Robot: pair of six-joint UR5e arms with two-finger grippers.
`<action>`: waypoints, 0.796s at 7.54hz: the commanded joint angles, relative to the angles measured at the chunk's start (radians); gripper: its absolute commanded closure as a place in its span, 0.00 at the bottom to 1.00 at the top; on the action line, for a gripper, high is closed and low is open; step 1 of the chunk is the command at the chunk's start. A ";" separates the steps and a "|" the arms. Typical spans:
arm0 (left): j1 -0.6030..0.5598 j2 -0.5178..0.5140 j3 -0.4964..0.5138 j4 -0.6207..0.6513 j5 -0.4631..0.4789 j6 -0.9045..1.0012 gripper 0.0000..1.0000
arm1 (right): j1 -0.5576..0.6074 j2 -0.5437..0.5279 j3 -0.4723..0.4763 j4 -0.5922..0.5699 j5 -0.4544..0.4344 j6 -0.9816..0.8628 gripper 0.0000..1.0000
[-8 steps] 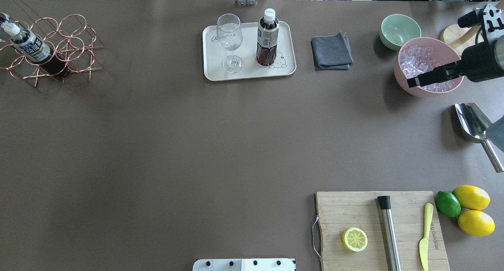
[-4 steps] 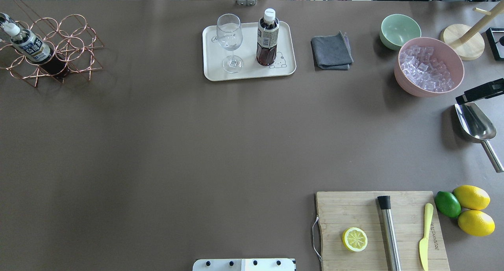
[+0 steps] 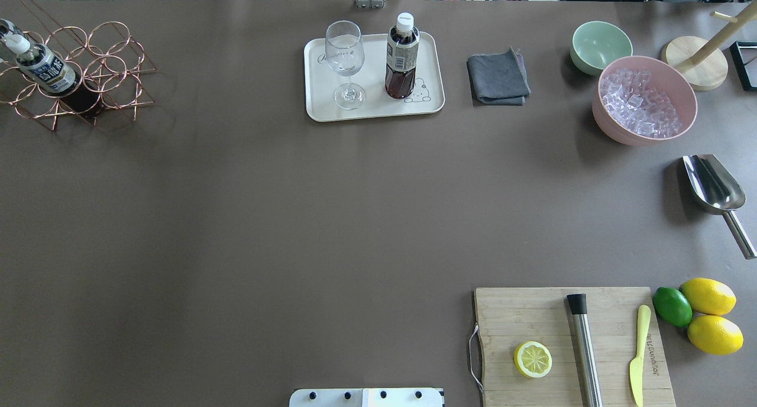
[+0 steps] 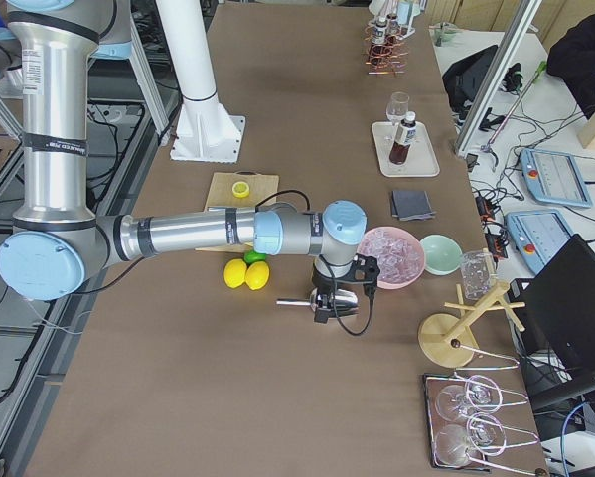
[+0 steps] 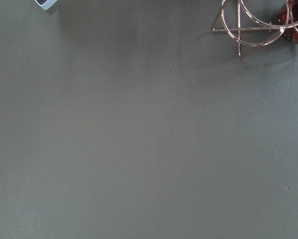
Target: Take tea from basket to plate
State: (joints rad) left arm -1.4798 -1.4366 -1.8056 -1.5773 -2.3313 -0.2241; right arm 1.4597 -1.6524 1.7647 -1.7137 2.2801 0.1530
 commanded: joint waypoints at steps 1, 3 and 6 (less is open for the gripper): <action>-0.008 0.002 0.002 0.035 -0.020 0.114 0.02 | 0.063 -0.040 -0.079 -0.020 -0.008 -0.044 0.00; -0.010 0.004 0.005 0.074 -0.108 0.156 0.02 | 0.068 -0.044 -0.086 -0.021 -0.004 -0.040 0.00; -0.063 0.024 -0.006 0.086 -0.108 0.298 0.02 | 0.070 -0.032 -0.122 -0.020 0.042 -0.041 0.00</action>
State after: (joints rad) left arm -1.5116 -1.4212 -1.8037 -1.5015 -2.4367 0.0330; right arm 1.5274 -1.6893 1.6595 -1.7341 2.3029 0.1135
